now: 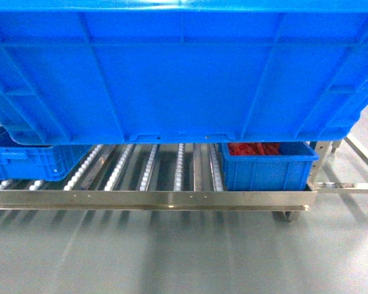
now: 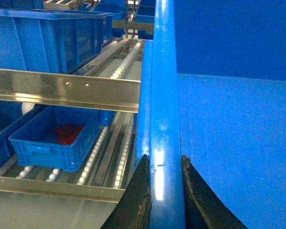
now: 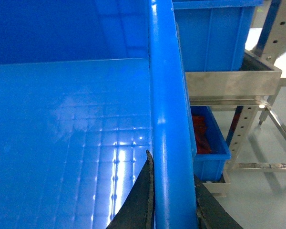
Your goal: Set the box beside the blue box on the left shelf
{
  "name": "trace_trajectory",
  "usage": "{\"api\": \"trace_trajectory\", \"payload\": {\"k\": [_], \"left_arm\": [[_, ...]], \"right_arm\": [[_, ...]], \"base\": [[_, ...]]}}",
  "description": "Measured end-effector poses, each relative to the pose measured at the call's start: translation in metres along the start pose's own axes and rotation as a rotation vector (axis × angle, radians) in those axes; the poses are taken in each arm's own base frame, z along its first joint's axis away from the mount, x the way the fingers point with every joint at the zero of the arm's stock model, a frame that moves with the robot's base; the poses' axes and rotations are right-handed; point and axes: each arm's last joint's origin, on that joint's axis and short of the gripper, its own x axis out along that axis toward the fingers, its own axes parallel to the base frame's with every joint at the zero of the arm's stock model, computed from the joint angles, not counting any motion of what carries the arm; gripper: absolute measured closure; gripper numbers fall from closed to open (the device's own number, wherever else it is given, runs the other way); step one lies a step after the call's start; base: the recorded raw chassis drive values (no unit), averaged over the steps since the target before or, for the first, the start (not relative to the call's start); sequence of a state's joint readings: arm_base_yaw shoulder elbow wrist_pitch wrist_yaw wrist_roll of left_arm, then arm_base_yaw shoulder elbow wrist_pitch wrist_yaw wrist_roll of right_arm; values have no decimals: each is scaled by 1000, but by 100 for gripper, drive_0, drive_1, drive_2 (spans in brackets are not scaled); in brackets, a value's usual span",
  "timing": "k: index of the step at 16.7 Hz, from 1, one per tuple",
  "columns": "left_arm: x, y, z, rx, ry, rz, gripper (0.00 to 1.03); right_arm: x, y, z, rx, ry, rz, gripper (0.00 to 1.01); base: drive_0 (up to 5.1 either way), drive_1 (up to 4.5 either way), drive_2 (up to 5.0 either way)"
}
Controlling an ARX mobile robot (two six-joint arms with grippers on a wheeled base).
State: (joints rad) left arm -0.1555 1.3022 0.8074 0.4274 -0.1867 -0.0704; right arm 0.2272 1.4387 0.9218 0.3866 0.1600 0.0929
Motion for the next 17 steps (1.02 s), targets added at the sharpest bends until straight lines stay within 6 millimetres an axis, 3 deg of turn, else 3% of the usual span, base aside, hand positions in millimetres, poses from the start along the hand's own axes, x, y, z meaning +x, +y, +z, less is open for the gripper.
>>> {"api": "trace_trajectory", "payload": {"k": [14,17], "left_arm": [[0,0,0,0,-1,1,94],[0,3,-1,1,7,11,94]], "right_arm": [[0,0,0,0,2,1,92],[0,3,0,-2,-2,10,92]], "base": [[-491,240,240],[0,0,0]]}}
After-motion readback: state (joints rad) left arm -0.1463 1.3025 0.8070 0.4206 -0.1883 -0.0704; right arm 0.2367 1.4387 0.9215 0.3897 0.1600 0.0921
